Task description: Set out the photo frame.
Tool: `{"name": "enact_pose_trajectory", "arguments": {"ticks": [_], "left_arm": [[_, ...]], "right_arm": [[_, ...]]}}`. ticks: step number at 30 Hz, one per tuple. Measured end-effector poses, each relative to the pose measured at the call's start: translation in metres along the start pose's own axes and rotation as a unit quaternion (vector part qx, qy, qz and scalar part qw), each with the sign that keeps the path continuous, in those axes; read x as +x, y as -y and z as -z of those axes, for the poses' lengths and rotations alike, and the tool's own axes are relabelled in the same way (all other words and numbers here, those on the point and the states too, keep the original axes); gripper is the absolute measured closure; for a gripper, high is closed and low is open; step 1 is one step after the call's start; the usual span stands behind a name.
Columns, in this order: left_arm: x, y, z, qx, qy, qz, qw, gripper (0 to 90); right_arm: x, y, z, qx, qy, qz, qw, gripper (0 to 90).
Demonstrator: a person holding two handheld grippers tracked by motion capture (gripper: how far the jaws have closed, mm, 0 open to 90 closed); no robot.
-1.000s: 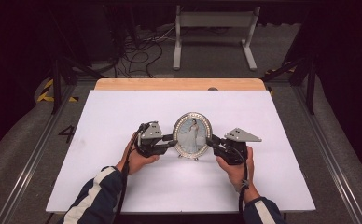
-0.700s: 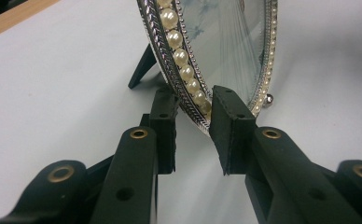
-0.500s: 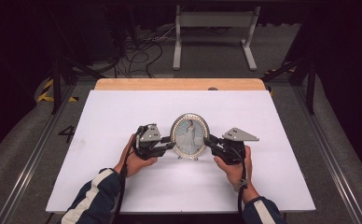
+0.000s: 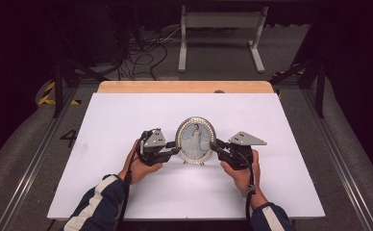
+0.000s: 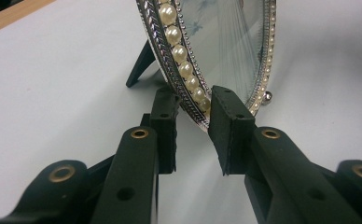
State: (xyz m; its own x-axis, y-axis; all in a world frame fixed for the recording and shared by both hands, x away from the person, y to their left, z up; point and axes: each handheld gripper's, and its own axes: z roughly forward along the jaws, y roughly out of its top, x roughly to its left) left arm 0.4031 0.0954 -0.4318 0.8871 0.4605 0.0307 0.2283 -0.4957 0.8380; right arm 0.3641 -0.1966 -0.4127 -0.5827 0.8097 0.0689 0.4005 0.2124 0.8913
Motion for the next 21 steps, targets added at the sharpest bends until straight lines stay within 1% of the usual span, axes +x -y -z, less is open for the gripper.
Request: {"name": "enact_pose_trajectory", "arguments": {"ticks": [3, 5, 8, 11, 12, 14, 18, 19, 20, 21], "left_arm": [[-0.001, 0.000, 0.000, -0.002, -0.004, -0.004, 1.0000, 72.2], [-0.001, 0.000, 0.000, 0.000, -0.005, -0.005, 1.0000, 72.2], [-0.002, 0.000, 0.000, -0.001, -0.008, -0.006, 0.9999, 71.9], [-0.003, 0.000, 0.001, -0.002, -0.014, -0.012, 0.9998, 71.1], [-0.004, 0.000, 0.001, -0.004, -0.014, -0.011, 0.9998, 70.3], [-0.004, -0.001, 0.003, -0.007, -0.021, -0.016, 0.9996, 69.1], [-0.006, -0.001, 0.005, -0.009, -0.023, -0.018, 0.9995, 67.7], [-0.006, -0.001, 0.005, -0.009, -0.023, -0.018, 0.9995, 67.3], [-0.006, -0.002, 0.005, -0.008, -0.025, -0.020, 0.9994, 66.9], [-0.006, -0.002, 0.005, -0.008, -0.025, -0.020, 0.9994, 66.3]], "right_arm": [[0.001, 0.002, 0.000, -0.004, 0.005, 0.000, 1.0000, 74.7], [0.003, 0.003, 0.000, -0.008, 0.012, 0.005, 0.9999, 74.3], [0.003, 0.003, 0.001, -0.007, 0.014, 0.011, 0.9998, 71.2], [0.001, 0.003, 0.005, -0.009, 0.014, 0.009, 0.9998, 71.2], [0.000, 0.003, 0.006, -0.013, 0.013, 0.008, 0.9998, 71.4], [-0.002, 0.003, 0.008, -0.013, 0.008, 0.008, 0.9999, 71.7], [-0.002, 0.004, 0.013, -0.012, 0.002, 0.023, 0.9997, 70.8], [-0.002, 0.004, 0.013, -0.012, 0.002, 0.023, 0.9997, 70.8], [-0.001, 0.004, 0.015, -0.011, 0.003, 0.031, 0.9995, 70.5], [-0.001, 0.004, 0.015, -0.011, 0.003, 0.031, 0.9995, 70.5]]}}
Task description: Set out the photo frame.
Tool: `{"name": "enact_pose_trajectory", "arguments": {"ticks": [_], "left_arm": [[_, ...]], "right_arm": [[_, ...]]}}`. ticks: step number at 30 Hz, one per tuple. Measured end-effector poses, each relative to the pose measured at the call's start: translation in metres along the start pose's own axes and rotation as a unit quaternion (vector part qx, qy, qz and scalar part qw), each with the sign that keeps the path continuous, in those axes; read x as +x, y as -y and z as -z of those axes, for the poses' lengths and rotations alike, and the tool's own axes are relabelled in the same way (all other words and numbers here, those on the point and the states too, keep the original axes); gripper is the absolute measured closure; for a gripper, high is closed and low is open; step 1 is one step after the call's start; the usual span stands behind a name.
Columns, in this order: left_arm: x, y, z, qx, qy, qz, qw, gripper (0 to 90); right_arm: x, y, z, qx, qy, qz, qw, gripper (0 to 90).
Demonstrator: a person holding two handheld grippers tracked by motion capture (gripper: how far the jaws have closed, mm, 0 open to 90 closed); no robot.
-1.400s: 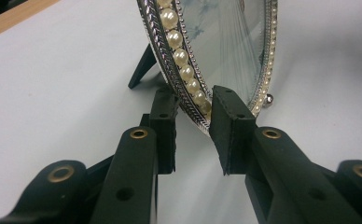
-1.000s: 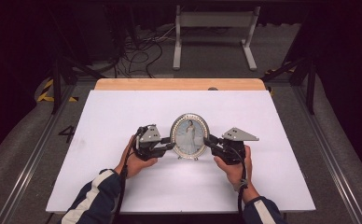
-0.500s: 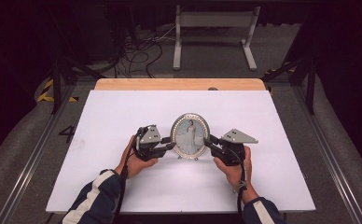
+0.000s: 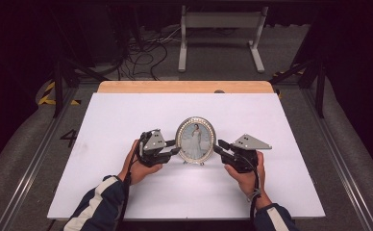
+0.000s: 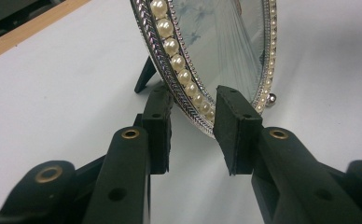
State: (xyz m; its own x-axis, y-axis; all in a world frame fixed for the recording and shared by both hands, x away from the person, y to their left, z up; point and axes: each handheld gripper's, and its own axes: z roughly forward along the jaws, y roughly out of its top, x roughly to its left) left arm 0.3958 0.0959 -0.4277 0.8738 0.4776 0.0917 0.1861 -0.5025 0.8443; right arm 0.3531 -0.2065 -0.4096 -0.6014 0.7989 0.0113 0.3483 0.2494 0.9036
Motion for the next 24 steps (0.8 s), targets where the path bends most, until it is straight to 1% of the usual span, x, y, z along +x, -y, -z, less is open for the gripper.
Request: {"name": "enact_pose_trajectory", "arguments": {"ticks": [1, 4, 7, 9, 12, 14, 17, 19, 22, 24], "left_arm": [[0.000, 0.000, 0.001, 0.001, 0.001, -0.001, 1.0000, 66.3], [-0.001, 0.001, 0.002, 0.002, 0.000, -0.002, 1.0000, 65.1], [0.000, 0.002, 0.005, 0.001, -0.003, -0.001, 1.0000, 64.1], [0.000, 0.003, 0.007, 0.001, -0.005, -0.003, 1.0000, 63.5], [-0.001, 0.004, 0.009, 0.003, -0.008, -0.007, 0.9999, 62.1], [-0.002, 0.005, 0.010, 0.005, -0.012, -0.011, 0.9999, 60.8], [-0.003, 0.006, 0.012, 0.007, -0.013, -0.013, 0.9998, 59.3], [-0.003, 0.007, 0.015, 0.002, -0.013, -0.012, 0.9998, 58.1], [-0.003, 0.009, 0.018, -0.002, -0.012, -0.010, 0.9999, 56.6], [-0.004, 0.010, 0.020, 0.001, -0.017, -0.015, 0.9998, 55.1]], "right_arm": [[0.000, 0.000, 0.000, 0.001, 0.002, 0.005, 1.0000, 70.2], [0.003, 0.000, 0.001, 0.007, 0.008, 0.033, 0.9994, 68.4], [0.005, 0.001, 0.002, 0.013, 0.014, 0.049, 0.9986, 67.1], [0.005, 0.001, 0.004, 0.015, 0.012, 0.054, 0.9984, 65.7], [0.005, 0.001, 0.006, 0.020, 0.011, 0.068, 0.9974, 65.2], [0.006, 0.001, 0.007, 0.021, 0.016, 0.074, 0.9969, 64.8], [0.005, 0.001, 0.009, 0.020, 0.015, 0.074, 0.9969, 63.5], [0.004, 0.003, 0.010, 0.022, 0.014, 0.075, 0.9968, 62.3], [0.005, 0.005, 0.012, 0.029, 0.010, 0.084, 0.9960, 58.8], [0.006, 0.007, 0.013, 0.034, 0.010, 0.091, 0.9952, 57.1]]}}
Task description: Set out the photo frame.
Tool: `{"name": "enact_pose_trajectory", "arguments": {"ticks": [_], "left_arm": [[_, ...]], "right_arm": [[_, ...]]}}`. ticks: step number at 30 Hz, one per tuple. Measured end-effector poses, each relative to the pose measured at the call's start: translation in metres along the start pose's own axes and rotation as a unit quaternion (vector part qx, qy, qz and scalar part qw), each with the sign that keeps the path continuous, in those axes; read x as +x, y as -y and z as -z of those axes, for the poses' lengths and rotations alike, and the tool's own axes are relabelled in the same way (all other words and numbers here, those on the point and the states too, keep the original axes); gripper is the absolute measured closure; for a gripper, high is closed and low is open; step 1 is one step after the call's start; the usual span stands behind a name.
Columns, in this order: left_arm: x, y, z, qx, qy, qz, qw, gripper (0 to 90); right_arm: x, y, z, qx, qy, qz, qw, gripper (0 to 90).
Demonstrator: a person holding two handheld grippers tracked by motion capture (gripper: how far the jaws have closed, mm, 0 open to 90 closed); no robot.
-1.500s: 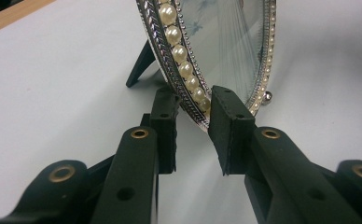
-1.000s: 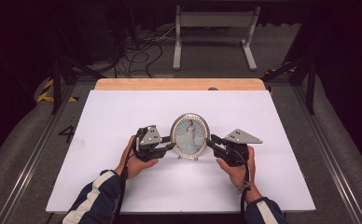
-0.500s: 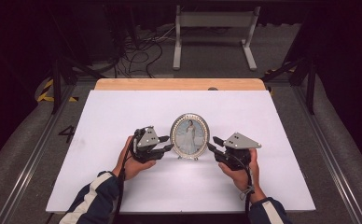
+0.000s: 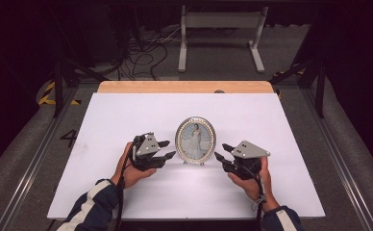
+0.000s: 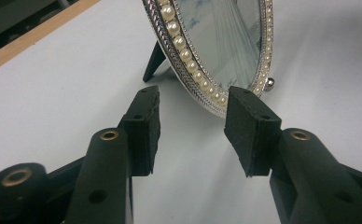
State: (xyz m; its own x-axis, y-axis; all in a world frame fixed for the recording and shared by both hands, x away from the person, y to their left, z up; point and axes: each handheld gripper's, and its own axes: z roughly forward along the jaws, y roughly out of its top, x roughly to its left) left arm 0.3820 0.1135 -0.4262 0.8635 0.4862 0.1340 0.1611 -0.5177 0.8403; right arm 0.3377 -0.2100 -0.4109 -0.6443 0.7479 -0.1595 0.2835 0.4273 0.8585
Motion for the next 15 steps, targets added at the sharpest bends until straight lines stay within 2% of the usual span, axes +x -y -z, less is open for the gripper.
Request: {"name": "enact_pose_trajectory", "arguments": {"ticks": [7, 13, 15], "left_arm": [[-0.003, 0.006, 0.004, 0.009, -0.001, -0.009, 0.9999, 49.0], [-0.008, 0.012, 0.009, 0.028, -0.008, -0.029, 0.9991, 43.0], [-0.009, 0.013, 0.010, 0.028, -0.009, -0.030, 0.9991, 41.1]], "right_arm": [[0.001, 0.006, 0.003, 0.007, 0.001, 0.007, 1.0000, 49.3], [0.000, 0.010, 0.006, 0.016, 0.008, 0.014, 0.9997, 41.3], [-0.001, 0.012, 0.007, 0.018, 0.010, 0.014, 0.9997, 40.3]]}}
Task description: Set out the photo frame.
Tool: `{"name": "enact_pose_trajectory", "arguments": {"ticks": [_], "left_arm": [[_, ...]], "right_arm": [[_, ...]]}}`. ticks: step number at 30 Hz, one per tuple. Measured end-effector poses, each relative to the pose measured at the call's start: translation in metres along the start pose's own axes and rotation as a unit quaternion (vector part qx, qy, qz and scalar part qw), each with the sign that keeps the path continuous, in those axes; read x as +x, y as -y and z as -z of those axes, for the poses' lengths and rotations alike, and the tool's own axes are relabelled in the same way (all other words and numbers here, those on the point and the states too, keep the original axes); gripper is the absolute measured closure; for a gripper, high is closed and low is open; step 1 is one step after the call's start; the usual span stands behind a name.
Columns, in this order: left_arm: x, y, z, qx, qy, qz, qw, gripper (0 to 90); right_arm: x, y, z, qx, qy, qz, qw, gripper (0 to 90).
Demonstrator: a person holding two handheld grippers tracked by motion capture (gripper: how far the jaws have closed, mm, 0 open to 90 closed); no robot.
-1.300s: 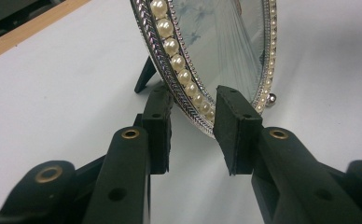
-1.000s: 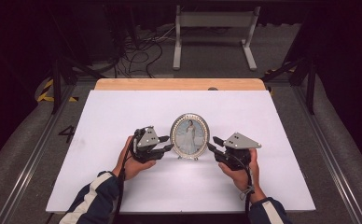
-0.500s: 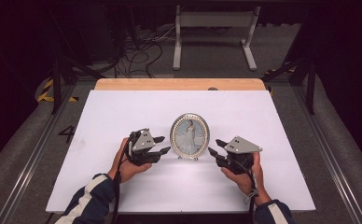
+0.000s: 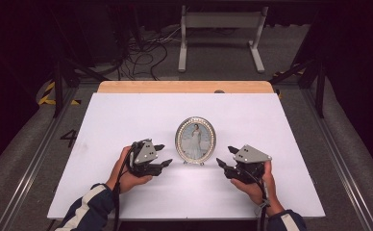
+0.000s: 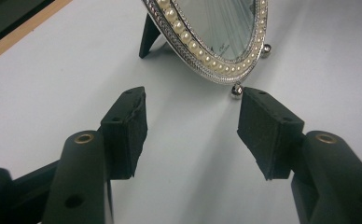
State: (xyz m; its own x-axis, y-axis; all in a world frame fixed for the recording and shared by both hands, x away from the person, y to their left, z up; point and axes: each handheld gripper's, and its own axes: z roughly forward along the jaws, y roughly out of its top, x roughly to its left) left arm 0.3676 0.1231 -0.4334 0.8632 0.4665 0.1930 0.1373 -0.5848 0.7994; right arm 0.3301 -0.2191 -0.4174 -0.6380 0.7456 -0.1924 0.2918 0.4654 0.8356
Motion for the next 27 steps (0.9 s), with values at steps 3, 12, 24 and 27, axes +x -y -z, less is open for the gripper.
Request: {"name": "enact_pose_trajectory", "arguments": {"ticks": [3, 12, 24, 27], "left_arm": [[-0.001, 0.007, 0.004, 0.011, -0.009, -0.004, 0.9999, 37.0], [0.002, 0.025, 0.020, 0.016, -0.036, 0.027, 0.9989, 18.6], [0.002, 0.054, 0.054, 0.001, -0.039, 0.061, 0.9974, 12.1], [0.000, 0.061, 0.058, 0.004, -0.039, 0.060, 0.9974, 12.0]], "right_arm": [[-0.003, 0.005, 0.002, 0.005, 0.007, -0.001, 1.0000, 36.0], [-0.011, 0.013, 0.008, 0.010, 0.021, -0.006, 0.9997, 27.3], [-0.020, 0.028, 0.021, 0.008, 0.043, -0.011, 0.9990, 21.5], [-0.022, 0.033, 0.024, 0.011, 0.047, -0.012, 0.9988, 21.2]]}}
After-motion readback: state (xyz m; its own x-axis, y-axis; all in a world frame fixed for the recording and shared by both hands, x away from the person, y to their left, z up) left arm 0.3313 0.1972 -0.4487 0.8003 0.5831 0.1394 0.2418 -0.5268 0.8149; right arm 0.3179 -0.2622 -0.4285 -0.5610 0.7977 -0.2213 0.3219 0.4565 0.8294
